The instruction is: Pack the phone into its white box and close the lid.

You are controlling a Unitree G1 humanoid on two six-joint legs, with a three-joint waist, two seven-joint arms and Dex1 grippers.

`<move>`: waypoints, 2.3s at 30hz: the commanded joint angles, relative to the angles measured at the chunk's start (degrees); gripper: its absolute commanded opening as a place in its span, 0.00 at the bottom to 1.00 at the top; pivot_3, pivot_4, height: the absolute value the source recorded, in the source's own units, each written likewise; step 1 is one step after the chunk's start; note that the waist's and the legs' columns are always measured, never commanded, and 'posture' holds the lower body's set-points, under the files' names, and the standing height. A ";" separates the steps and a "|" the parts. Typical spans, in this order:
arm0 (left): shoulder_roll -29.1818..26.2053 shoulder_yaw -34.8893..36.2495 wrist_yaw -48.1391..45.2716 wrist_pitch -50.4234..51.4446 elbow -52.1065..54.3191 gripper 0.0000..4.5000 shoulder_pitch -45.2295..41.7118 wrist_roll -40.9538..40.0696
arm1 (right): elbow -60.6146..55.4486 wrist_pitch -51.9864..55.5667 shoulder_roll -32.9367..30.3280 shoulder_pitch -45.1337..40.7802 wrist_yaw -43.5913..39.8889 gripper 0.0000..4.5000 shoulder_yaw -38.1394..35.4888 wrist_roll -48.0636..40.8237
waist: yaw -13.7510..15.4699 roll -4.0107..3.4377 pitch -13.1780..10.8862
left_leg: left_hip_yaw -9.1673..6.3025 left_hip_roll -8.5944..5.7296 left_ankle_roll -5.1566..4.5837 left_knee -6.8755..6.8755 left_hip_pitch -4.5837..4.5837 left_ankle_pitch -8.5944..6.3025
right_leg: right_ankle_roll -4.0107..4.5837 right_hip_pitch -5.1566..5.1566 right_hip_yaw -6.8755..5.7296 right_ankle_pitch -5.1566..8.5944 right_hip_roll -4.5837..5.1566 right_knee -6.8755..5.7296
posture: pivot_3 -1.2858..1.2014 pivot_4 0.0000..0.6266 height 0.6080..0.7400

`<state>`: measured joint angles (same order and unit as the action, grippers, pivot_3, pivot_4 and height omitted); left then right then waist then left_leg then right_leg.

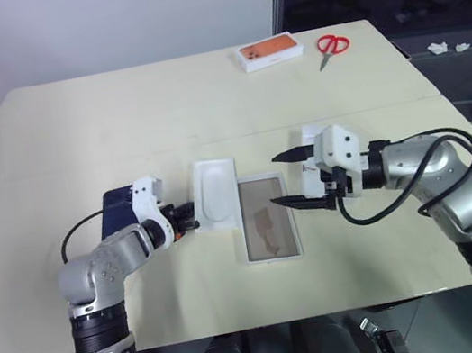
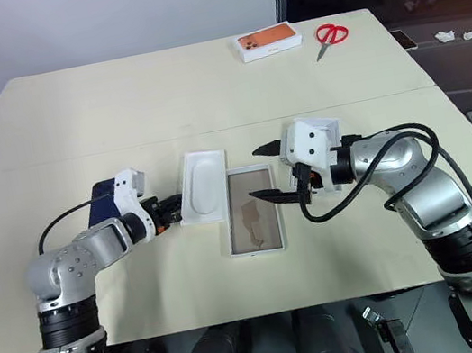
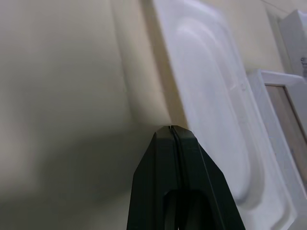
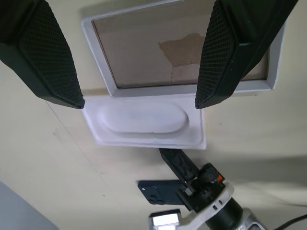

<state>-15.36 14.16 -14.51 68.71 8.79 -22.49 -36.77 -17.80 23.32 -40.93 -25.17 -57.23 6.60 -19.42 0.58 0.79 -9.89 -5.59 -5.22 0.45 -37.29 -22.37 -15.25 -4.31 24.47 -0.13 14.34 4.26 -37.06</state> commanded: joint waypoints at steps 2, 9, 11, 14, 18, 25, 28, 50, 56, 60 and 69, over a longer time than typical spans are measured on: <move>-4.32 0.57 -1.50 -0.41 2.44 0.00 0.44 0.07 | -1.77 -1.49 0.03 1.19 0.15 0.86 -1.07 -0.18 | 0.02 0.00 0.00 | 0.00 0.01 0.06 0.00 0.00 0.03 | 0.00 0.00 0.00 0.00 -0.01 0.00 | 0.52 0.24 1.00; -9.01 2.77 -3.75 -0.28 2.41 0.51 0.48 -1.44 | -1.40 -2.02 0.29 1.56 0.07 0.86 -1.19 -0.37 | 0.13 0.00 0.00 | -0.01 0.00 0.01 0.01 0.00 0.01 | 0.00 0.00 0.01 0.00 0.01 0.01 | 0.52 0.24 1.00; -8.25 3.09 -3.86 0.37 2.14 0.72 0.02 -2.39 | -1.18 -1.99 0.47 1.21 0.04 0.86 -1.14 -0.52 | 0.14 0.00 0.00 | 0.00 -0.01 -0.01 0.00 0.00 0.00 | 0.00 0.00 0.01 0.00 0.02 0.01 | 0.52 0.24 1.00; -6.54 4.42 -3.21 1.67 1.79 0.81 -0.85 -4.07 | -0.92 -2.02 0.65 0.84 0.02 0.86 -1.03 -0.46 | 0.19 0.00 0.00 | -0.01 -0.02 0.00 -0.01 0.00 0.00 | 0.00 -0.01 0.01 0.00 0.04 0.02 | 0.52 0.24 1.00; -4.56 6.57 -2.80 3.97 0.83 0.81 -1.61 -6.46 | -0.75 -2.26 0.63 0.88 -0.03 0.86 -1.05 -0.20 | 0.05 0.00 0.00 | 0.00 -0.02 0.01 0.00 0.00 0.01 | 0.00 -0.01 0.00 0.00 0.03 0.01 | 0.52 0.24 1.00; -0.63 3.87 -2.00 2.54 -4.22 0.81 -3.73 -5.24 | -0.67 -2.74 0.93 0.64 0.26 0.86 -0.91 0.17 | 0.15 0.02 0.00 | 0.00 -0.03 0.06 -0.02 -0.01 0.04 | 0.00 -0.01 0.00 0.00 0.03 0.01 | 0.52 0.24 1.00; 0.87 3.07 -2.24 2.01 -6.27 0.81 -4.23 -5.01 | -0.81 -2.85 1.15 0.43 0.60 0.86 -0.79 0.43 | 0.27 0.02 0.01 | 0.00 -0.03 0.08 -0.02 0.00 0.04 | 0.00 -0.02 0.00 0.00 0.03 0.01 | 0.52 0.24 1.00; 1.63 5.22 -1.69 4.91 -8.68 0.05 -3.17 -6.39 | -1.94 -2.46 1.28 0.44 1.32 0.86 -1.18 0.02 | 0.11 0.03 0.02 | -0.01 -0.03 0.27 -0.01 0.00 0.16 | 0.00 -0.02 0.00 0.00 0.03 0.01 | 0.52 0.24 1.00; 1.23 6.81 -1.71 5.41 -9.01 0.05 -2.28 -7.42 | -2.53 -2.10 1.11 0.65 1.36 0.86 -1.49 -0.36 | 0.05 0.03 0.02 | -0.01 -0.02 0.27 -0.01 0.00 0.16 | 0.00 -0.02 0.00 0.00 0.02 0.01 | 0.52 0.24 1.00; 1.86 8.62 -0.90 6.31 -8.56 0.05 -2.14 -9.19 | -2.26 -2.28 1.23 0.47 1.44 0.86 -1.18 -0.02 | 0.06 0.03 0.02 | -0.01 -0.01 0.27 0.00 0.01 0.15 | 0.00 -0.02 0.00 0.00 0.02 0.01 | 0.52 0.24 1.00; 1.02 13.25 0.49 6.45 -8.05 0.05 -3.52 -11.78 | -2.16 -2.53 1.48 0.60 1.56 0.86 -0.92 0.21 | 0.14 0.03 0.01 | -0.01 -0.01 0.27 0.00 0.01 0.16 | 0.00 -0.02 0.00 0.00 0.02 0.01 | 0.52 0.24 1.00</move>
<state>-13.64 25.89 -13.99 74.96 -0.07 -25.06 -46.84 -17.86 21.56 -39.81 -23.67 -56.01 6.55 -18.81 0.72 0.82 -9.87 -5.60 -5.24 0.72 -37.30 -22.36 -15.09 -4.31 24.45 -0.13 14.34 4.29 -37.05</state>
